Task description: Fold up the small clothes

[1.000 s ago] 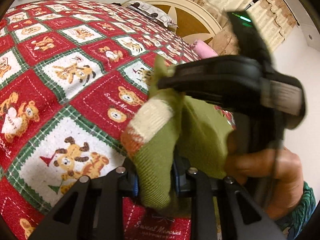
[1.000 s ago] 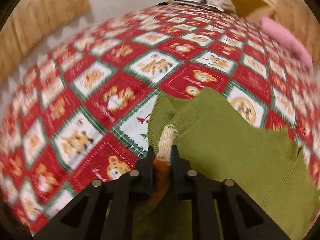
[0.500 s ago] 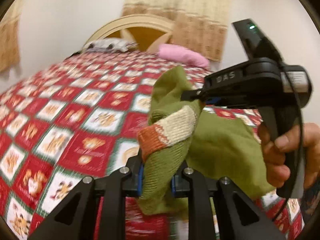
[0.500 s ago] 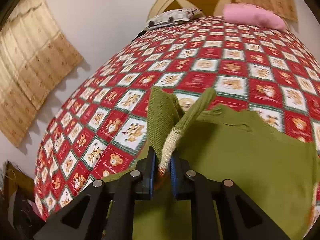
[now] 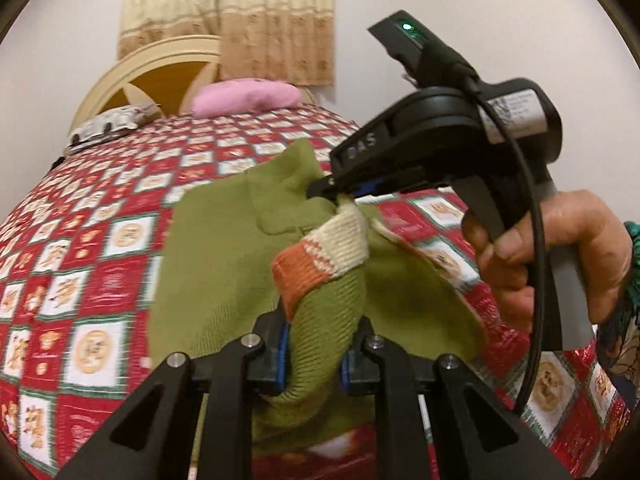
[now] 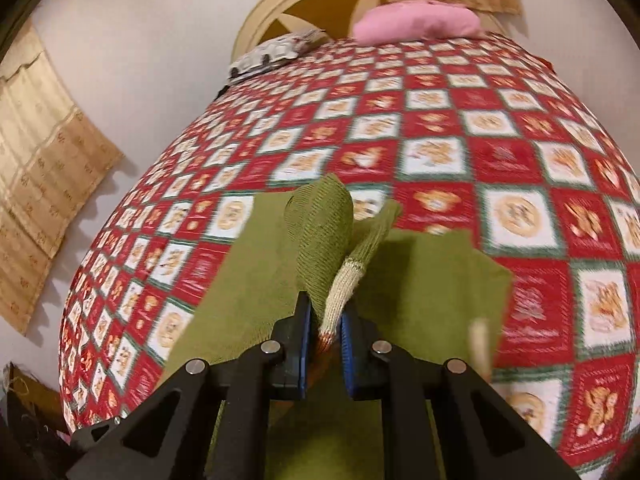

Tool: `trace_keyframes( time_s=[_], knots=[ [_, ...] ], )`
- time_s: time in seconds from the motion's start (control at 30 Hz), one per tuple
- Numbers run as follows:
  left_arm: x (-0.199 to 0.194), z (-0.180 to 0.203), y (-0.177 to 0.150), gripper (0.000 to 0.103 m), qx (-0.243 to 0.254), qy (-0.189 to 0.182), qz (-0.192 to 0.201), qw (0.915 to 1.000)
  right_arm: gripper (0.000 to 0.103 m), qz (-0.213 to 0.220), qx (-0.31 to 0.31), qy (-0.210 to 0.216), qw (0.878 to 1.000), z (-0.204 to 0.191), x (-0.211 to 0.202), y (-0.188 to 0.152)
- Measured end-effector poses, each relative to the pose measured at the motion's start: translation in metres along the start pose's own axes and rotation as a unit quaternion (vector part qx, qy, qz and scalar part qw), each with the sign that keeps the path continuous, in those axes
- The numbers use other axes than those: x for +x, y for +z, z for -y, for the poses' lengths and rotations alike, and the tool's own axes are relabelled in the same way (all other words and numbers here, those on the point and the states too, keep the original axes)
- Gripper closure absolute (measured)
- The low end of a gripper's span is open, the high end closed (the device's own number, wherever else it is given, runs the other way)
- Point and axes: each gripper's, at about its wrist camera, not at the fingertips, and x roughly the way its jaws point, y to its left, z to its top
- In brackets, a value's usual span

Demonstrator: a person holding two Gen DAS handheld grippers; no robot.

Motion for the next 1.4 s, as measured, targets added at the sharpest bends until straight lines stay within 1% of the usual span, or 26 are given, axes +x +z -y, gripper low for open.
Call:
trace_keyframes(
  time_s=[0.1, 0.2, 0.37, 0.5, 0.6, 0.67, 0.7, 0.73, 0.77, 0.8, 0.87, 0.9, 0.93, 1.0, 1.1, 1.13, 1.2, 1.23, 1.27, 1.4],
  knots=[
    [0.012, 0.015, 0.0, 0.084, 0.012, -0.008, -0.016, 0.9998, 0.09, 0.0, 0.013, -0.007, 1.0, 0.021, -0.001, -0.008],
    [0.019, 0.027, 0.002, 0.084, 0.022, -0.014, -0.022, 0.9994, 0.09, 0.007, 0.038, -0.004, 0.999, 0.044, -0.003, -0.015],
    [0.033, 0.041, -0.001, 0.084, 0.025, -0.032, -0.043, 0.9983, 0.09, 0.005, 0.055, -0.018, 0.998, 0.066, 0.003, -0.026],
    [0.042, 0.043, -0.005, 0.084, 0.019, -0.047, -0.064, 0.9967, 0.09, 0.004, 0.065, -0.019, 0.998, 0.076, 0.013, -0.034],
    [0.041, 0.042, -0.007, 0.084, 0.008, -0.059, -0.071, 0.9957, 0.09, 0.007, 0.069, -0.019, 0.997, 0.077, 0.013, -0.036],
    [0.037, 0.04, -0.006, 0.082, 0.004, -0.069, -0.076, 0.9947, 0.09, 0.005, 0.07, -0.029, 0.997, 0.076, 0.012, -0.036],
    [0.037, 0.037, -0.005, 0.079, 0.003, -0.073, -0.08, 0.9941, 0.09, 0.004, 0.067, -0.038, 0.997, 0.073, 0.008, -0.037],
    [0.032, 0.034, -0.007, 0.076, 0.002, -0.078, -0.082, 0.9935, 0.09, 0.004, 0.064, -0.044, 0.997, 0.072, 0.004, -0.038],
    [0.023, 0.029, -0.009, 0.075, -0.001, -0.087, -0.082, 0.9928, 0.09, 0.004, 0.057, -0.06, 0.997, 0.07, -0.004, -0.039],
    [0.014, 0.024, -0.012, 0.072, -0.005, -0.094, -0.081, 0.9922, 0.09, 0.013, 0.054, -0.08, 0.995, 0.069, -0.017, -0.042],
    [-0.008, 0.01, -0.019, 0.062, -0.02, -0.1, -0.072, 0.9922, 0.086, 0.036, 0.059, -0.107, 0.992, 0.071, -0.043, -0.05],
    [-0.022, 0.001, -0.024, 0.052, -0.029, -0.1, -0.065, 0.9925, 0.086, 0.048, 0.069, -0.11, 0.99, 0.073, -0.057, -0.056],
    [-0.03, -0.005, -0.028, 0.048, -0.034, -0.096, -0.06, 0.993, 0.086, 0.059, 0.082, -0.106, 0.989, 0.073, -0.072, -0.063],
    [-0.046, -0.019, -0.037, 0.048, -0.043, -0.086, -0.051, 0.994, 0.086, 0.08, 0.098, -0.084, 0.988, 0.066, -0.1, -0.082],
    [-0.055, -0.041, -0.042, 0.048, -0.062, -0.058, -0.052, 0.9951, 0.086, 0.091, 0.089, -0.076, 0.989, 0.044, -0.121, -0.103],
    [-0.057, -0.047, -0.045, 0.048, -0.072, -0.05, -0.054, 0.9947, 0.084, 0.094, 0.084, -0.075, 0.989, 0.035, -0.126, -0.11],
    [-0.06, -0.057, -0.048, 0.048, -0.093, -0.039, -0.06, 0.9931, 0.07, 0.099, 0.07, -0.078, 0.99, 0.013, -0.132, -0.123],
    [-0.06, -0.061, -0.049, 0.048, -0.098, -0.034, -0.063, 0.9926, 0.055, 0.101, 0.06, -0.079, 0.99, 0.004, -0.131, -0.126],
    [-0.063, -0.064, -0.05, 0.048, -0.101, -0.028, -0.065, 0.9923, 0.049, 0.105, 0.044, -0.081, 0.99, -0.009, -0.131, -0.13],
    [-0.071, -0.063, -0.054, 0.048, -0.09, -0.002, -0.066, 0.9937, 0.049, 0.109, -0.035, -0.108, 0.988, -0.051, -0.12, -0.131]
  ],
)
